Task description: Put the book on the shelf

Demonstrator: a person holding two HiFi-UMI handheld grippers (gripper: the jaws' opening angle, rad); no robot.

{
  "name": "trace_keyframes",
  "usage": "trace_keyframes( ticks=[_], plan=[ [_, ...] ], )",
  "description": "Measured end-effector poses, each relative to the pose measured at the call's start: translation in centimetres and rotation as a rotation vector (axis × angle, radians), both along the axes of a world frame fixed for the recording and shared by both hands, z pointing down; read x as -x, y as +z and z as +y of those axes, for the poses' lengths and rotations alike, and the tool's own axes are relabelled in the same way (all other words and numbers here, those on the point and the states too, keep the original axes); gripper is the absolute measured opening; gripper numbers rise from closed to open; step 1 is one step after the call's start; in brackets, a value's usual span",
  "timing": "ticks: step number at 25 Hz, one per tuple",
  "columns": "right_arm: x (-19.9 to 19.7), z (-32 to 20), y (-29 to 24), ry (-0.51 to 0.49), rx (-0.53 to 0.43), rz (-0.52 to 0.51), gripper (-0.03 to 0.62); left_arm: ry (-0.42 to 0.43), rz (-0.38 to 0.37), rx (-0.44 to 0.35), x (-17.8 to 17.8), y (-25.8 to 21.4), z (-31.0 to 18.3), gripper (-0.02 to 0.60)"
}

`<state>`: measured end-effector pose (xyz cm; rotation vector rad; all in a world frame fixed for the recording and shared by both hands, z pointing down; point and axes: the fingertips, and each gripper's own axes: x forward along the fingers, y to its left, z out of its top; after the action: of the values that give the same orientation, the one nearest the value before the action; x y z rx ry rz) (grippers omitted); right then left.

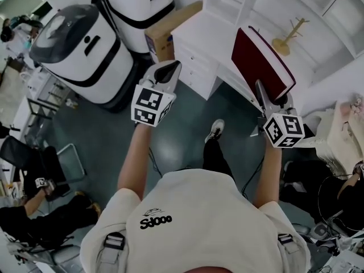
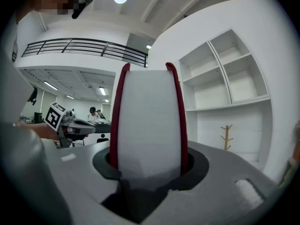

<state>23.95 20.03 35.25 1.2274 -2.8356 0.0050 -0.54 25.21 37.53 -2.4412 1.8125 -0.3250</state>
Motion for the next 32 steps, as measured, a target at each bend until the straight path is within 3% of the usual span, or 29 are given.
trace_keyframes(
  ticks=[11,20,32],
  plan=[
    [1.1,-17.0,-0.6,-0.007,0.027,-0.089,0.213,-0.023,-0.033,0.006,0.1,-1.1,-15.3,0.017],
    [3.1,-30.8,-1.4,-0.094,0.024,-0.069,0.213,-0.048,-0.039,0.003,-0.3,-2.8,-29.0,0.017],
    [8.3,-40.1,0.1,-0.155,0.06,-0.066,0.213,-0.076,-0.051,0.005,3.0,-2.8,-38.2,0.017]
  ],
)
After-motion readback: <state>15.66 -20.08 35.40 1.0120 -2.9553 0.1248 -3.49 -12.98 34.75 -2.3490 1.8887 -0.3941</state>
